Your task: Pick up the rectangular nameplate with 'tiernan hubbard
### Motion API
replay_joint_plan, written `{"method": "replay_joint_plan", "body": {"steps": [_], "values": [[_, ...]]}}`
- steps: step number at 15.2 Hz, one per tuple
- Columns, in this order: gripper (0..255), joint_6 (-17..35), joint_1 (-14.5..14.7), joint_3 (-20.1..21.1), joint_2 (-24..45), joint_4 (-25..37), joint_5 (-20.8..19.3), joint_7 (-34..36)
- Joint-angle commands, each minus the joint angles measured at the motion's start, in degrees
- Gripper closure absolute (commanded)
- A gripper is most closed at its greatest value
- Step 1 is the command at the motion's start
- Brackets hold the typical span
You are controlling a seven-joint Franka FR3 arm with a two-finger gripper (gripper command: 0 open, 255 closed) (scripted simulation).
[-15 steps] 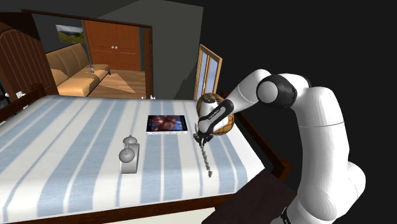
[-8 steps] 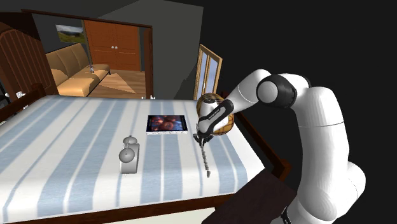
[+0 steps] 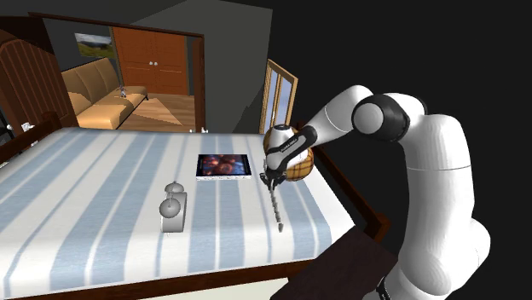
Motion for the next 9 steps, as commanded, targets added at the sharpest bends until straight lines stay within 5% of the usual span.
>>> {"method": "replay_joint_plan", "body": {"steps": [1, 9], "values": [[255, -1.0, -0.1, 0.2, -1.4, -0.4, 0.2, -0.1], [255, -4.5, -0.4, 0.7, -5.1, -0.6, 0.9, -0.8]]}}
